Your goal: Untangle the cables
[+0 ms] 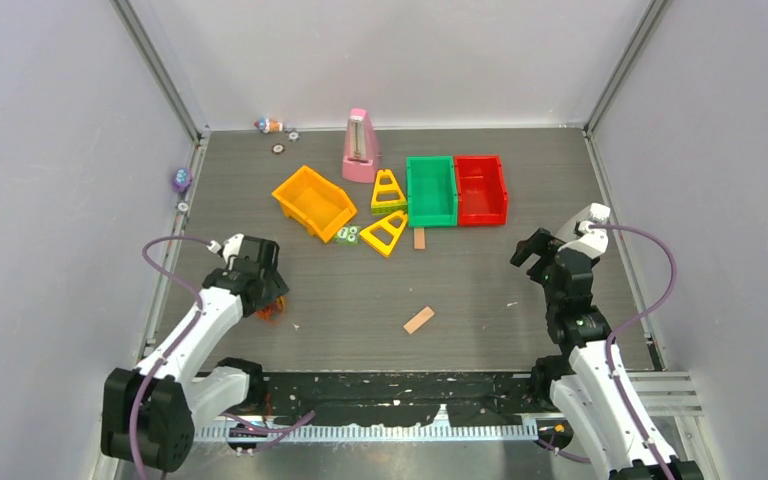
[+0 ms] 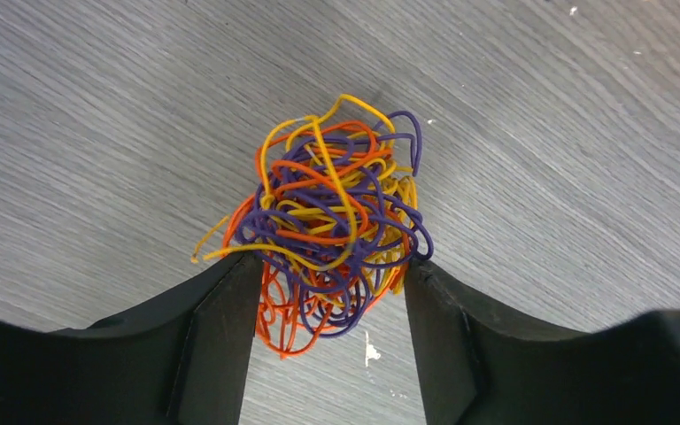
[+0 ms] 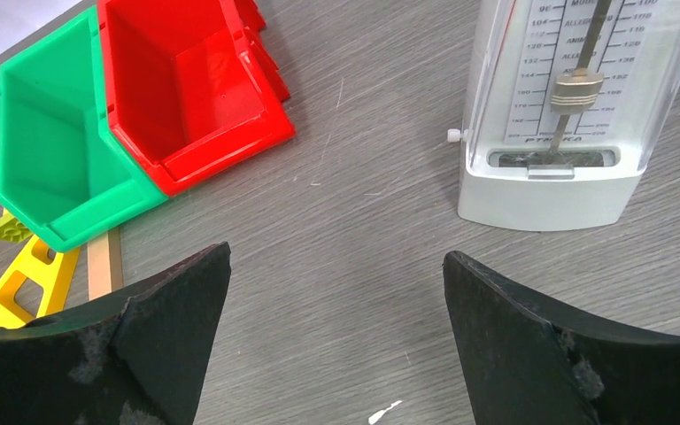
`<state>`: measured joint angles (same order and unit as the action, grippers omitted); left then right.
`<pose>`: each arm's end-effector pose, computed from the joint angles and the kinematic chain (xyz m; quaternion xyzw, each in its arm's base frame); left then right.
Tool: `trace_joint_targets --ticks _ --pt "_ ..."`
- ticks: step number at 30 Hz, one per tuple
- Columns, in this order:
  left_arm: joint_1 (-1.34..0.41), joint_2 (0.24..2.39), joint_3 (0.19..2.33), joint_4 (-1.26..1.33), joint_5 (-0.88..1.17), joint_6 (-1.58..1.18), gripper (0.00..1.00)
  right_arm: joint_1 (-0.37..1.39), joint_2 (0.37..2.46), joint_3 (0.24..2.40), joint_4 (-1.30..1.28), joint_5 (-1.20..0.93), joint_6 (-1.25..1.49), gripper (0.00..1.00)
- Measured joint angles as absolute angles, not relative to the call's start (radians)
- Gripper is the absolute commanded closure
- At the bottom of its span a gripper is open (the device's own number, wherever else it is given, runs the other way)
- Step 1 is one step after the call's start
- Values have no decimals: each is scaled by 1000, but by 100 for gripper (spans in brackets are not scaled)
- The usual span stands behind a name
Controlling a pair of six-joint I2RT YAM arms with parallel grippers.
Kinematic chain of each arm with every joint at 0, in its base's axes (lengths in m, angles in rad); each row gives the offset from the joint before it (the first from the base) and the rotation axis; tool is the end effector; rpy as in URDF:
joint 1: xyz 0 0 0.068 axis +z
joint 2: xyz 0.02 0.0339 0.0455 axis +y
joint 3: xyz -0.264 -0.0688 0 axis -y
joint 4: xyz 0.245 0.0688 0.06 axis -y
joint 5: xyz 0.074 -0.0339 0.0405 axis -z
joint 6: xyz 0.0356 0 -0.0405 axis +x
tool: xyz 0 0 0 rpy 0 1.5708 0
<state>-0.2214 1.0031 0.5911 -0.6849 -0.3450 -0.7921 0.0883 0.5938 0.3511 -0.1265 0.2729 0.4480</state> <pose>0.1740 -0.0268 0.1973 -0.3082 0.9076 0.0336 0.2832 0.1547 0.0041 0.2215 0.2218 0.7903 0.0402 0.5698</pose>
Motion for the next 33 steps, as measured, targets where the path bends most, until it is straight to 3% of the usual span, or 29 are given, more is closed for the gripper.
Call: trace_joint_targets --ticks 3,7,12,22,33 --pt "-210 1047 571 -641 -330 -820 99 88 588 344 -122 264 448 4" --pt "-205 1024 524 -545 -254 -793 100 88 597 339 -116 229 447 4" --pt "-219 922 440 -346 19 -706 100 88 644 339 -94 138 440 5" --pt "-446 995 428 50 320 -608 100 99 767 339 -14 -119 493 5" --pt "-511 1250 556 236 406 -564 100 371 913 394 -14 70 513 5"
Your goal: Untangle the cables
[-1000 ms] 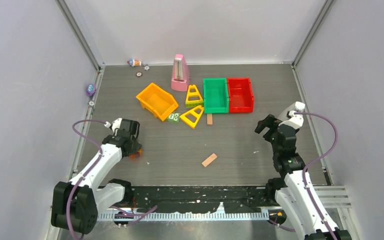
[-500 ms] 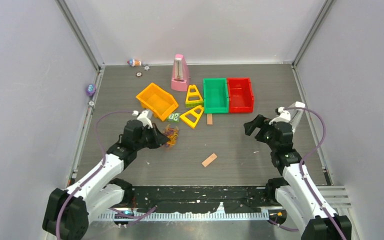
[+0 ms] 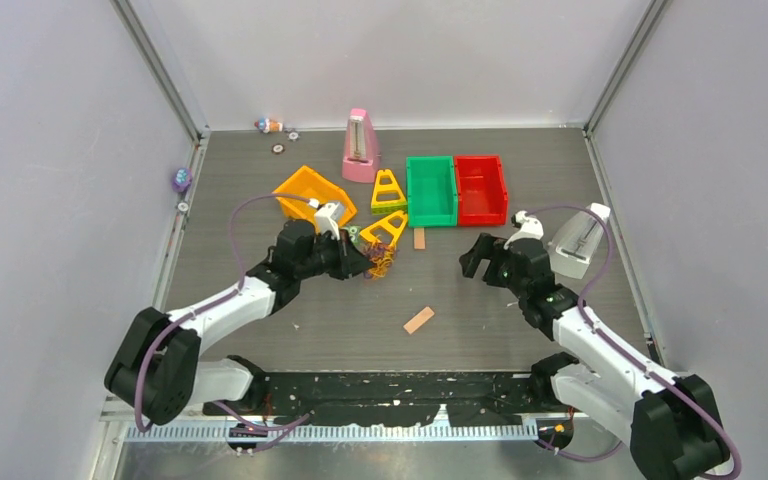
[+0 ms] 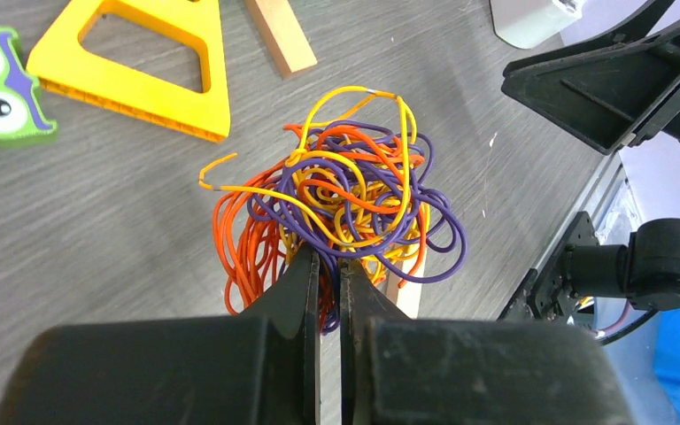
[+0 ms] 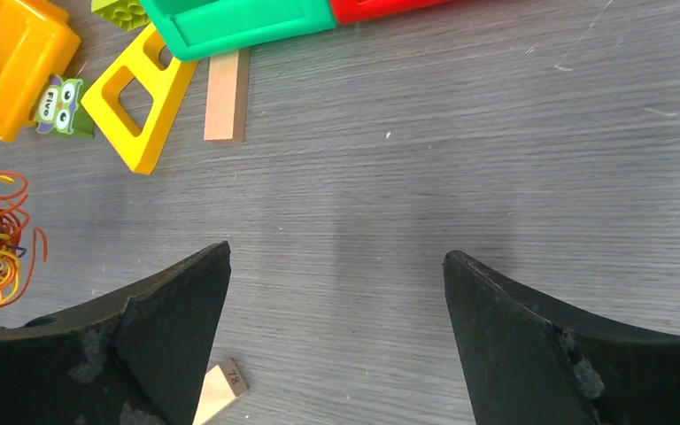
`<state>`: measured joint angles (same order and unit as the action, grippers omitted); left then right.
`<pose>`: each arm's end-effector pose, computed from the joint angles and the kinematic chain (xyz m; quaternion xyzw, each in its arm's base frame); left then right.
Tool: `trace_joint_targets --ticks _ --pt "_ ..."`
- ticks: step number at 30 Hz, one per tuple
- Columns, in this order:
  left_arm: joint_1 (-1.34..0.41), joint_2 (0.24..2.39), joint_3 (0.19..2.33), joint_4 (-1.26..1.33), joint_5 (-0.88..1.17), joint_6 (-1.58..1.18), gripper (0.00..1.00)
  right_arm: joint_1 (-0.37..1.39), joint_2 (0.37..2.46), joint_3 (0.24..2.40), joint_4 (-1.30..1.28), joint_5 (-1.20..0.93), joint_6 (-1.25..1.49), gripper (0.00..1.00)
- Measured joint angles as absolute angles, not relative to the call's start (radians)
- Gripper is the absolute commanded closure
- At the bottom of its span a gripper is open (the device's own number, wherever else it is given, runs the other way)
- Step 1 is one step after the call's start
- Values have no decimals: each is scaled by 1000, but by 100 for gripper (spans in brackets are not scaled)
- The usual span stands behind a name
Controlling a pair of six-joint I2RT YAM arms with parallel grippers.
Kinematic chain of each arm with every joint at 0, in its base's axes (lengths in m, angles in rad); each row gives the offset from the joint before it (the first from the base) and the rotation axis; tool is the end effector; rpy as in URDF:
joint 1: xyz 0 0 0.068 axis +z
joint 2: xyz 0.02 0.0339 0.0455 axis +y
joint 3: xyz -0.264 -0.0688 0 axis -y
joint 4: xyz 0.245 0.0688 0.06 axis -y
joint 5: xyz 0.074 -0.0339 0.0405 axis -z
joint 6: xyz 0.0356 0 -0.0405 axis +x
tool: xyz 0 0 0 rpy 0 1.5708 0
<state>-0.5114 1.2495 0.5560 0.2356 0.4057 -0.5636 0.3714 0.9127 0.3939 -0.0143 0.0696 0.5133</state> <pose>0.2191 -0.1391 0.2063 0.0847 0.8342 -0.4118 0.3568 0.1829 0.0686 0.1973 0.0787 0.8645 0.1848 0.4608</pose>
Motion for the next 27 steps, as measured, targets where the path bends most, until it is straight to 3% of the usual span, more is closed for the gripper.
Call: trace_joint_targets --ticks 4,11,20,27 --pt "-511 1294 565 284 421 -535 100 371 905 361 59 65 467 5" --pt "-513 1333 551 360 474 -519 100 372 855 225 244 -136 418 3" --pt "-517 1335 534 440 525 -527 100 402 1026 246 409 -349 408 0" --pt "-525 1372 534 515 598 -562 100 467 1056 271 477 -446 391 9"
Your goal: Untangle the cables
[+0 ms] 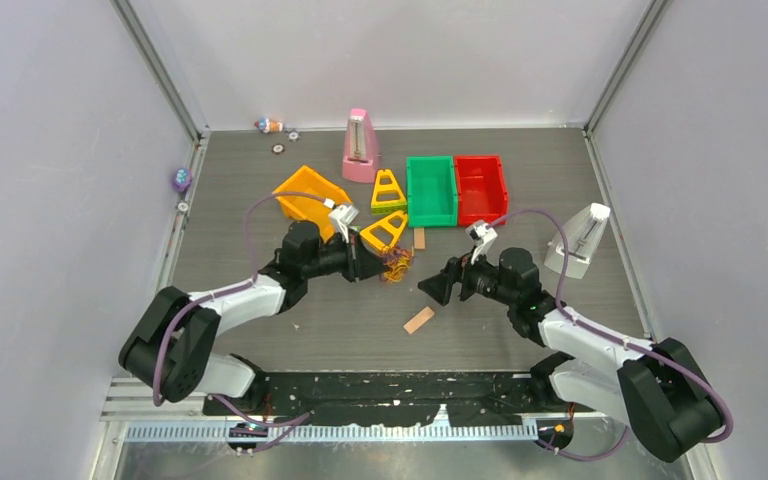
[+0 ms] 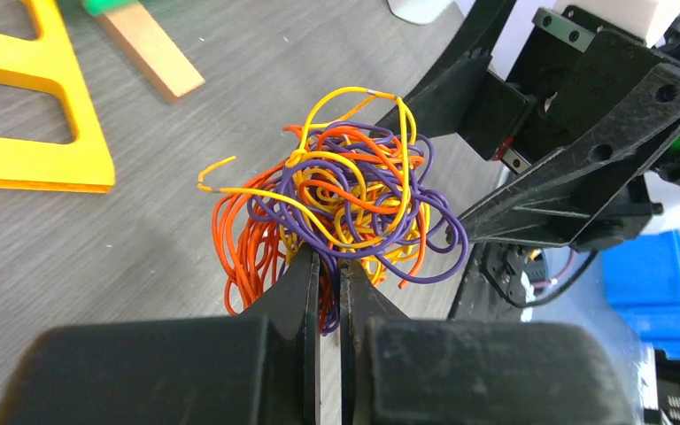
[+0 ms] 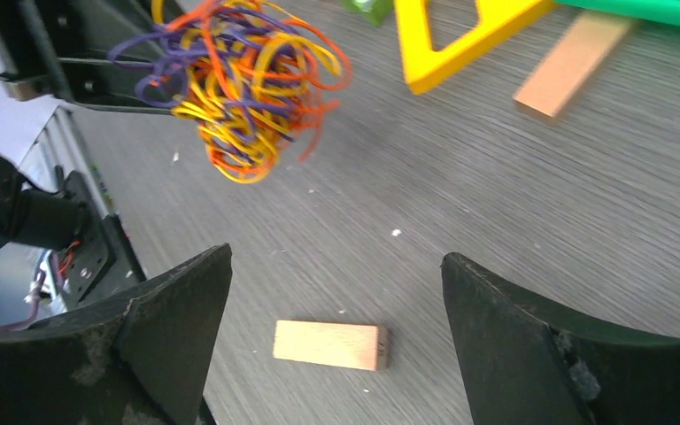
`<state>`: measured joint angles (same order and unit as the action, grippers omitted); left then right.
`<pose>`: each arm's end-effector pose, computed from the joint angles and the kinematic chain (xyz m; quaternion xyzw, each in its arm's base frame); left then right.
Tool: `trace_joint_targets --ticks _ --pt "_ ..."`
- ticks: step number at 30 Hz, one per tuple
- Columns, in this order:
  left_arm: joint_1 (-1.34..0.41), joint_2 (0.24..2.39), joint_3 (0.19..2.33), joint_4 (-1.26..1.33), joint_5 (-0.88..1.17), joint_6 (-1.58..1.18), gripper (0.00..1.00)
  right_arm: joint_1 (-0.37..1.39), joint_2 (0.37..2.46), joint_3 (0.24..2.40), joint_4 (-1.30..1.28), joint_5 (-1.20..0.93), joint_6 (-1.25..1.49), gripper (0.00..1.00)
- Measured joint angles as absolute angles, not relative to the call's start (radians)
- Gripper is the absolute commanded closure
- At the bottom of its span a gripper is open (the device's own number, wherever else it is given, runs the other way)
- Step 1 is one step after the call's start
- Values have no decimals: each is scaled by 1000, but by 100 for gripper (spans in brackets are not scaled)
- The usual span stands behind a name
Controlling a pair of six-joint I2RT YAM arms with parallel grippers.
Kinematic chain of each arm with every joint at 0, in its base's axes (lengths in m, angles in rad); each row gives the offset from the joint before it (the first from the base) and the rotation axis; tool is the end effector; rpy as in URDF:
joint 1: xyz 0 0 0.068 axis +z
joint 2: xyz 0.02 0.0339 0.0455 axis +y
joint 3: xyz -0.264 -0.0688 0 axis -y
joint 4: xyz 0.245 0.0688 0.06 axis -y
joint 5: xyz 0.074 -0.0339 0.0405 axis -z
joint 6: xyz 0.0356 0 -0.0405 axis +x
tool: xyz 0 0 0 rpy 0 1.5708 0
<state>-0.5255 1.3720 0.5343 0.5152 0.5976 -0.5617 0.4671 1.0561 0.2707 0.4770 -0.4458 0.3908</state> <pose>0.2274 -0.1550 0.1976 0.1580 0.7785 -0.4933 0.3545 0.1778 0.1068 0.1803 -0.1604 0.7818 0.4017 0.4491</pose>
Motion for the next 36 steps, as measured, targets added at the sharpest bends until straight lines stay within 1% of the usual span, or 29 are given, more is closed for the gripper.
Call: trace_joint_targets --ticks 4,5,7,9,12,13,14,15,16,17,18,19,20,21,22,24,27,31,36 --pt "-553 1397 535 542 642 -572 100 504 1054 273 507 -471 374 16" --pt "-562 1401 535 546 652 -572 100 509 1052 273 509 -474 371 21" --pt "-578 1408 537 550 669 -573 100 516 1039 273 512 -475 363 27" --pt "-593 1415 543 553 684 -573 100 518 1023 273 520 -476 358 29" --pt "-609 1434 559 561 701 -573 100 522 1002 273 535 -480 353 29" --pt "-613 1441 564 565 706 -573 100 522 999 272 542 -482 352 32" --pt "-616 1447 570 567 710 -574 100 524 999 272 548 -484 350 39" --pt "-619 1451 572 568 712 -574 100 525 999 272 552 -485 350 44" --pt "-621 1454 574 570 714 -574 100 527 999 272 553 -487 348 57" --pt "-623 1456 574 571 716 -574 98 529 999 272 553 -489 344 64" --pt "-624 1456 574 570 716 -574 96 529 1000 272 554 -492 342 75" --pt "-624 1456 574 570 716 -574 92 530 1002 272 554 -496 343 80" --pt "-625 1456 574 570 715 -574 88 531 1004 272 554 -497 340 90" --pt "-624 1456 574 567 711 -572 84 531 1006 273 552 -498 342 92" --pt "-624 1456 574 562 704 -570 79 533 1007 273 548 -495 341 94" --pt "-625 1454 574 550 684 -564 70 535 1007 273 537 -480 340 94" --pt "-628 1429 574 503 628 -542 59 535 998 273 505 -444 338 95" --pt "-628 1377 574 473 575 -517 53 535 986 273 487 -418 337 94" --pt "-628 1378 578 450 560 -511 42 535 989 273 485 -418 338 95"
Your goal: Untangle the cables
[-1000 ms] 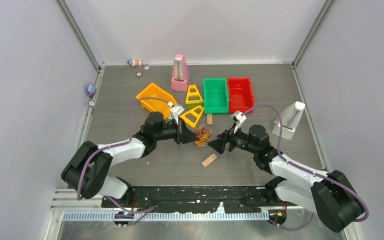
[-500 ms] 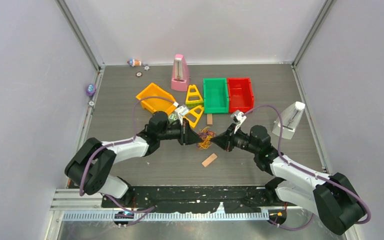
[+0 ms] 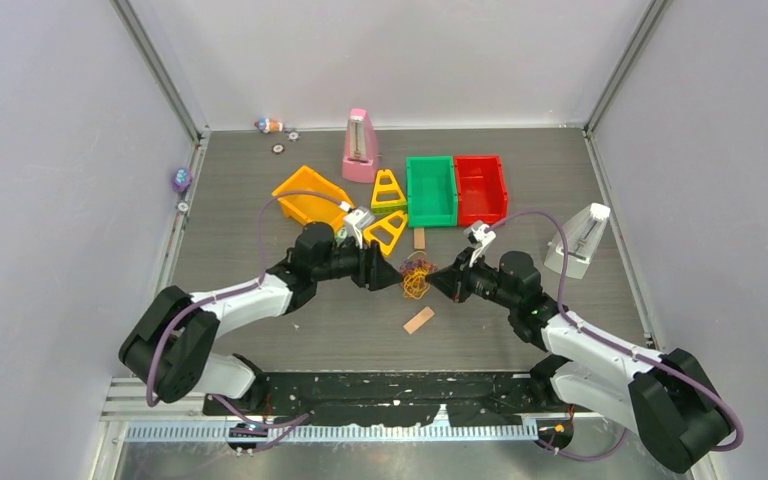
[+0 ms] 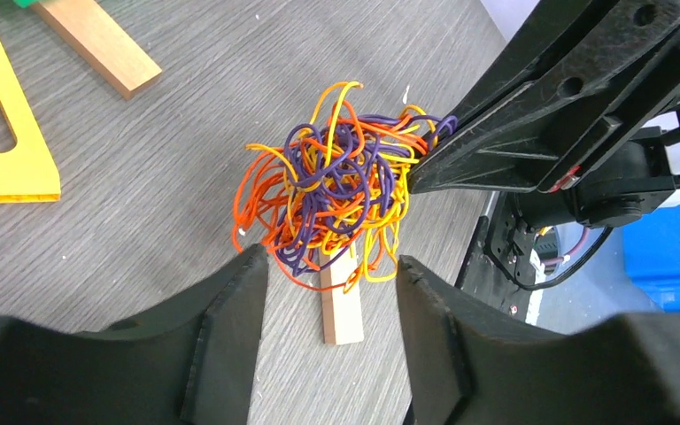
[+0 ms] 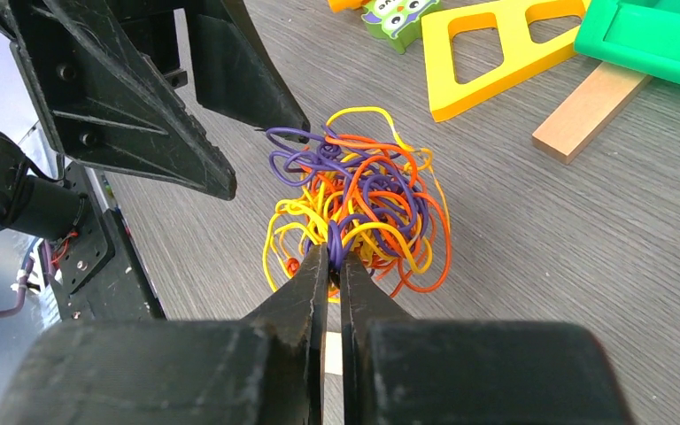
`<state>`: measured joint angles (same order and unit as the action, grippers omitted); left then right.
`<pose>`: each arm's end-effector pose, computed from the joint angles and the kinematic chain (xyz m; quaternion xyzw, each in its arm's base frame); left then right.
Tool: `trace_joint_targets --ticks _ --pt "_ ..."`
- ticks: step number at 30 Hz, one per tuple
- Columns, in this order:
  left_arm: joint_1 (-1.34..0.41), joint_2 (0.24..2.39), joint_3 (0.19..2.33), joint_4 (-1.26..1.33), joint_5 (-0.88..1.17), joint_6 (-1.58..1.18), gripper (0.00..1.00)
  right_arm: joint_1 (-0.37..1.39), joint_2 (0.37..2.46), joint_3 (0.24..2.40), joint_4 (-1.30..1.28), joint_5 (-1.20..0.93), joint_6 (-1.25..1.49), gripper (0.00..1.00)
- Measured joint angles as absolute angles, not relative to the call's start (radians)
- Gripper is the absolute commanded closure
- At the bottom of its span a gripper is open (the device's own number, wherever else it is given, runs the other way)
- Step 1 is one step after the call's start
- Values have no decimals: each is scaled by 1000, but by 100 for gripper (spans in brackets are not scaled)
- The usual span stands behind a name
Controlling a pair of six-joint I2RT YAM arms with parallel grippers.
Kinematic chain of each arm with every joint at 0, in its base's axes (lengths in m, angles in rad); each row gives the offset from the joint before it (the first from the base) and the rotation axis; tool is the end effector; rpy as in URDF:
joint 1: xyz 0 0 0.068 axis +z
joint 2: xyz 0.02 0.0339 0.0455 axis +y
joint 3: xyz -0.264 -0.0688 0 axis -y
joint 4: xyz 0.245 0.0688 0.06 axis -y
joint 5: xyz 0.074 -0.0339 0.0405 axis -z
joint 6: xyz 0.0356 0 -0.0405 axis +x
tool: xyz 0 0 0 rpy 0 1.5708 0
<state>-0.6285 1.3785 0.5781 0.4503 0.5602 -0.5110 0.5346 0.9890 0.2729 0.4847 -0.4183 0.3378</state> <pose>0.2162 -0.1805 0.2029 0.2044 0.7769 -0.4879 0.3416 0.1672 0.1158 0.1941 -0.2036 0.7506 0.4041 0.4816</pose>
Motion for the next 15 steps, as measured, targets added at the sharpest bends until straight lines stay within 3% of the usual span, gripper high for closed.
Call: trace_joint_targets --ticks 12,14,15 --pt "-634 1517 717 293 505 -489 44 535 991 273 490 -440 339 95" --pt "-640 1548 739 272 506 -488 57 535 991 273 497 -447 342 95" --pt "-645 1563 748 264 507 -489 70 535 991 273 500 -449 342 95"
